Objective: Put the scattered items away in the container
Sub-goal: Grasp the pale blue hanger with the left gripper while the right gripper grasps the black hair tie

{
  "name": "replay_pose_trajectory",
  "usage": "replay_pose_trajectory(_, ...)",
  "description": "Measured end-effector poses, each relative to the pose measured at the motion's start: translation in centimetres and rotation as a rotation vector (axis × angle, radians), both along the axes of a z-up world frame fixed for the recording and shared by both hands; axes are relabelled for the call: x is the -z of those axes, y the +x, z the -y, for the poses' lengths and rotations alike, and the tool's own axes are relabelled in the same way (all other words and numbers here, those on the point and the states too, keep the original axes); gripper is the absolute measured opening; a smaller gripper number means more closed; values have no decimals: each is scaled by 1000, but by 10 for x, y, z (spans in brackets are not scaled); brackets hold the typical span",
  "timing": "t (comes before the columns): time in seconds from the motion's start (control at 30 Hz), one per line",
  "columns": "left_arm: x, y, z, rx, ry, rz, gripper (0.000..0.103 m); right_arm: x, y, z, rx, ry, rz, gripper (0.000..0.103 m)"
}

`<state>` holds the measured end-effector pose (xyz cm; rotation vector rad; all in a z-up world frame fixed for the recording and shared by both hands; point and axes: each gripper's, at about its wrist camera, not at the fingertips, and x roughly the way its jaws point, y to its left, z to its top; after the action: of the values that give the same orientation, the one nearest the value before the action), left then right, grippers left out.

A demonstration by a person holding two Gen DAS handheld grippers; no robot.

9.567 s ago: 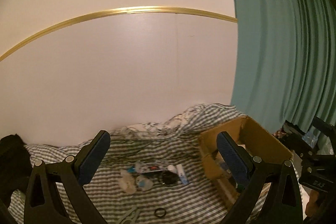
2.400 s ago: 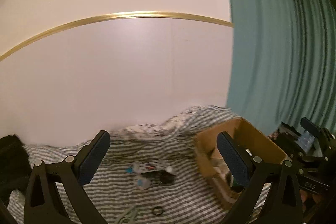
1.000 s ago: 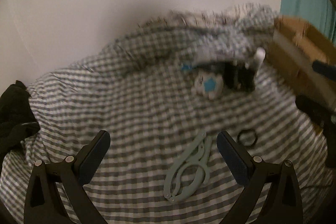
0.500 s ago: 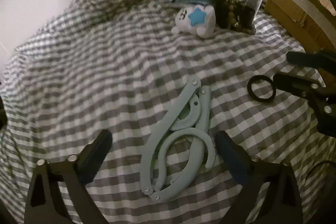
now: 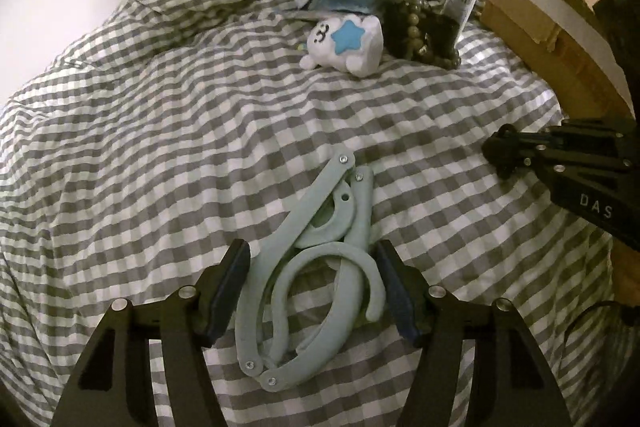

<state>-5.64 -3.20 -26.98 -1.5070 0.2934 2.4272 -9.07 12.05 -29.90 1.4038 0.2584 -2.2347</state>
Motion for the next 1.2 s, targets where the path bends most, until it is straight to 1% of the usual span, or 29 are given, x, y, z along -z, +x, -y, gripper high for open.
replay_pose_trajectory(0.07, -9, 2, 0, -3, -1, -15, 63, -7, 2, -1, 3, -3, -20, 4)
replay_pose_trajectory(0.1, -12, 3, -1, -4, 1, -20, 56, -11, 4, -2, 2, -4, -35, 4)
replay_pose_trajectory(0.13, -16, 4, -2, 1, 8, -21, 24, -14, 6, -2, 2, -6, -45, 4)
replay_pose_trajectory(0.17, -19, 4, -3, 5, 4, -8, 17, -19, 8, -3, 2, -8, -60, 4)
replay_pose_trajectory(0.23, -23, 4, -4, 3, 12, -7, 17, -28, 10, -4, 2, -18, -83, 4)
replay_pose_trajectory(0.3, -27, 5, -6, 7, 13, -7, 13, -36, 13, -7, 3, -29, -102, 4)
replay_pose_trajectory(0.43, -32, 8, -3, -14, 21, 2, 13, -52, 19, -13, 16, -49, -133, 4)
replay_pose_trajectory(0.47, -32, 8, -3, -14, 15, 1, 19, -57, 21, -15, 20, -56, -146, 4)
replay_pose_trajectory(0.5, -29, 7, -5, -11, -7, 9, 27, -62, 24, -18, 20, -61, -157, 4)
replay_pose_trajectory(0.53, -26, 4, -7, -12, -54, 14, 56, -66, 27, -19, 21, -65, -171, 4)
replay_pose_trajectory(0.57, -23, 3, -8, -23, -99, -4, 82, -73, 30, -21, 20, -69, -191, 4)
replay_pose_trajectory(0.6, -23, 3, -8, -30, -119, -34, 91, -76, 33, -21, 18, -70, -205, 4)
replay_pose_trajectory(0.63, -22, 3, -8, -18, -118, -51, 101, -78, 36, -22, 15, -70, -215, 4)
replay_pose_trajectory(0.7, -16, -1, -11, 27, -116, -39, 101, -85, 41, -23, 10, -67, -244, 4)
replay_pose_trajectory(0.8, 6, -11, -12, 29, -148, 35, 101, -99, 47, -24, 5, -67, -302, 4)
replay_pose_trajectory(0.87, 16, -13, -7, 27, -117, 59, 101, -109, 52, -24, 1, -68, -349, 4)
replay_pose_trajectory(0.93, 17, -14, 0, 15, -86, 62, 100, -117, 56, -27, -4, -70, -385, 4)
replay_pose_trajectory(1.0, 13, -14, 1, 27, -79, 71, 85, -125, 60, -28, -8, -74, -420, 4)
replay_pose_trajectory(1.03, 9, -12, -1, 52, -81, 71, 67, -127, 61, -29, -8, -74, -428, 4)
replay_pose_trajectory(1.07, 5, -10, -4, 71, -93, 60, 46, -130, 62, -30, -7, -77, -439, 4)
replay_pose_trajectory(1.1, 1, -7, -7, 100, -92, 50, 31, -131, 62, -30, -5, -79, -443, 4)
replay_pose_trajectory(1.17, -8, 1, -17, 147, -117, 21, 14, -136, 63, -33, 3, -88, -452, 4)
replay_pose_trajectory(1.2, -12, 3, -20, 161, -118, 19, 11, -138, 64, -33, 6, -91, -455, 4)
